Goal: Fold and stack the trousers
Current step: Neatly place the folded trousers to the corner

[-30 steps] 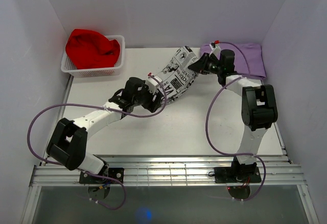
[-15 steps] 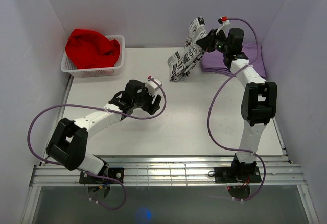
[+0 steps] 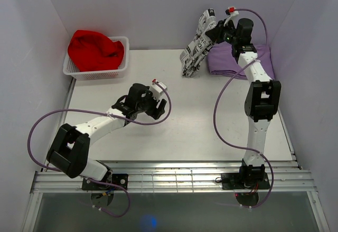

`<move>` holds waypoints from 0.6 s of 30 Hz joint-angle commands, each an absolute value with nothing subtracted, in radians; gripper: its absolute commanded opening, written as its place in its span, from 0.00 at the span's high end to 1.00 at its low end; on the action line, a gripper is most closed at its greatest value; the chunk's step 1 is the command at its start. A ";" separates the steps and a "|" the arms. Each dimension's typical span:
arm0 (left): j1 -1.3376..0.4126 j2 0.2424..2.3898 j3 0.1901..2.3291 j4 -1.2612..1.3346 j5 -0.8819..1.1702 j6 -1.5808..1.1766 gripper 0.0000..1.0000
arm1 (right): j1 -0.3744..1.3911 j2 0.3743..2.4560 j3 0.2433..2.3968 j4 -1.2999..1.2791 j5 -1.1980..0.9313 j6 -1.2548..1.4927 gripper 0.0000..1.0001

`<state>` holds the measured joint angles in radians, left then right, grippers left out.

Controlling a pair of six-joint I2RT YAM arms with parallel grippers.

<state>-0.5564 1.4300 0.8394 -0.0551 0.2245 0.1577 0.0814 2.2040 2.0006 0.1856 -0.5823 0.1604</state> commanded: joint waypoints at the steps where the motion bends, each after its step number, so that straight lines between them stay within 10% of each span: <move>1: -0.552 1.377 0.824 -0.032 0.233 0.153 0.20 | 0.075 2.223 2.161 0.285 -0.563 0.150 0.92; 18: -0.552 1.371 0.801 -0.021 0.233 0.138 0.20 | 0.042 2.237 2.258 0.282 -0.571 0.020 0.92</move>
<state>-0.5564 1.4231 0.8066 -0.0372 0.2249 0.1513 0.0669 2.2845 2.1597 0.1574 -0.5640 0.0525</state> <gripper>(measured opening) 0.794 0.203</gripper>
